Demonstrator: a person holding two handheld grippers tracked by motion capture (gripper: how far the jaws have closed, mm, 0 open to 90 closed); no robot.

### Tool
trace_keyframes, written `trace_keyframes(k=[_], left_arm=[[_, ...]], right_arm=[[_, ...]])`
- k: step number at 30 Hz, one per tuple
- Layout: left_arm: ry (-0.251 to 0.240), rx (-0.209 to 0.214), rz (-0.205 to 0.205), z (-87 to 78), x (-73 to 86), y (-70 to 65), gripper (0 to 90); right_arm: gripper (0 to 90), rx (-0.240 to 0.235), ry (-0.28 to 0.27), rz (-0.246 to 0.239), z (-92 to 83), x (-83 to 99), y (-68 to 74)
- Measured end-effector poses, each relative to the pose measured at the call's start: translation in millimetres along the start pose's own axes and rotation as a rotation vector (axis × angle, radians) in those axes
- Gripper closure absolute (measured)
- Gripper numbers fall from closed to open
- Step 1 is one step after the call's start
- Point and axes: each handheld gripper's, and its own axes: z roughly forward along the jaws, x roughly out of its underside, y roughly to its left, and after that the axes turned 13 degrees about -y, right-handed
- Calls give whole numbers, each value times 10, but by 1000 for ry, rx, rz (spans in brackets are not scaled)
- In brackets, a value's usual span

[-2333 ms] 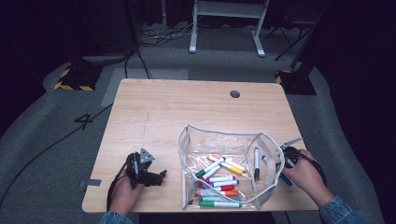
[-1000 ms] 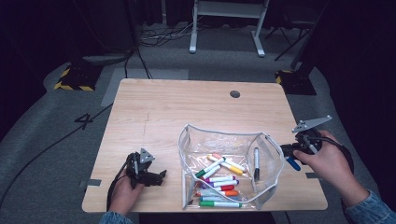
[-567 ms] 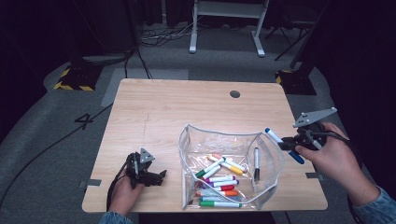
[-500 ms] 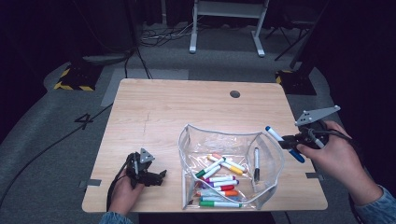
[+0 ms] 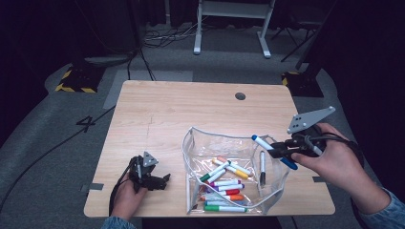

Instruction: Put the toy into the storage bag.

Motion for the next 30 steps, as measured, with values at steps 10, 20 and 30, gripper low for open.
trace_keyframes(k=[10,20,30], left_arm=[[0,-2,1,-1,0,0,0],[0,-2,1,-1,0,0,0],[-2,-1,0,1,1,-1,0]], right_arm=[[768,-102,58,-74,299,-174,276],[768,-197,112,-131,628,-253,478],[768,-272,193,-168,943,-200,622]])
